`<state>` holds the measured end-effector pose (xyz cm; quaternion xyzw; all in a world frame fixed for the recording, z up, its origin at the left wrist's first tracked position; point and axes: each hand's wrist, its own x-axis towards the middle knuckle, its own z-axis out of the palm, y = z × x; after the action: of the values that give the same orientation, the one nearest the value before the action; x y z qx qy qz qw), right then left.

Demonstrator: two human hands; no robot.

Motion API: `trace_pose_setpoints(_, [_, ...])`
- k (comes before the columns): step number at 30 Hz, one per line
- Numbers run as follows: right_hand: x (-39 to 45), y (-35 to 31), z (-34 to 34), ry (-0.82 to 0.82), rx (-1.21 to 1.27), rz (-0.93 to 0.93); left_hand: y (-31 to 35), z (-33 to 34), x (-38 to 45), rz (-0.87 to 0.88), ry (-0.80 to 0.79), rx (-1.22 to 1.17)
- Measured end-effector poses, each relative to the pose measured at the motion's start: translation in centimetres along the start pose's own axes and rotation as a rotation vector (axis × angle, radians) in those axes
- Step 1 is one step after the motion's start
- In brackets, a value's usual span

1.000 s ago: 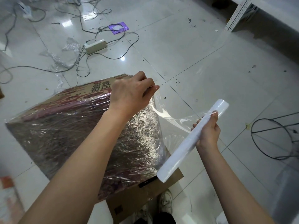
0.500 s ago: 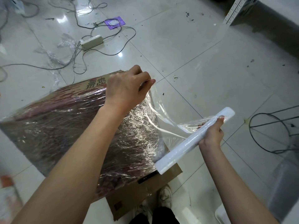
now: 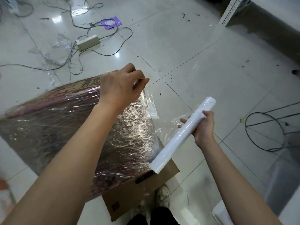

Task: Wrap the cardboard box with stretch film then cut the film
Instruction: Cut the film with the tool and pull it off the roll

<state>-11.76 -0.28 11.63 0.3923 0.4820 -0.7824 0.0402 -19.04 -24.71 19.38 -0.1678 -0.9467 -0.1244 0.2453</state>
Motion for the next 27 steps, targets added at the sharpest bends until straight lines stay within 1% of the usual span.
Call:
trace_pose_setpoints(2, [0.0,0.0,-0.4,-0.075,-0.042,0.002,0.0,0.0,-0.1,0.004,-0.001,-0.007])
trace_pose_setpoints(5, [0.1,0.9,-1.1,-0.037,-0.054,-0.012,0.5,0.2,-0.1,0.035,0.000,-0.003])
trace_pose_setpoints(7, [-0.3,2.0,-1.0,-0.043,-0.002,-0.025,0.3,0.3,0.0,0.028,0.010,0.004])
trace_pose_setpoints(9, [-0.9,3.1,-0.4,-0.045,-0.028,-0.058,0.0,0.3,-0.1,0.019,0.013,0.000])
trace_pose_setpoints(12, [-1.4,4.1,0.4,0.066,-0.082,-0.060,0.0,0.2,-0.3,0.030,0.008,-0.006])
trace_pose_setpoints(15, [-1.3,3.8,0.5,0.153,0.050,0.001,0.0,0.1,-0.3,0.032,0.001,-0.005])
trace_pose_setpoints(16, [-1.3,3.6,0.5,0.176,0.059,-0.006,0.0,0.1,-0.2,0.031,0.000,-0.005])
trace_pose_setpoints(20, [-1.2,2.4,0.6,0.229,-0.066,-0.162,0.0,0.1,-0.2,0.034,-0.010,-0.008])
trace_pose_setpoints(22, [-0.8,2.1,0.4,0.249,-0.100,-0.190,-0.1,0.0,-0.1,0.025,-0.010,-0.003])
trace_pose_setpoints(25, [-0.7,2.2,-0.3,0.320,-0.052,-0.140,-0.1,0.1,0.2,0.004,-0.012,0.000])
trace_pose_setpoints(27, [-0.7,2.3,-0.9,0.338,-0.009,-0.112,0.1,0.2,0.1,0.007,-0.013,0.010])
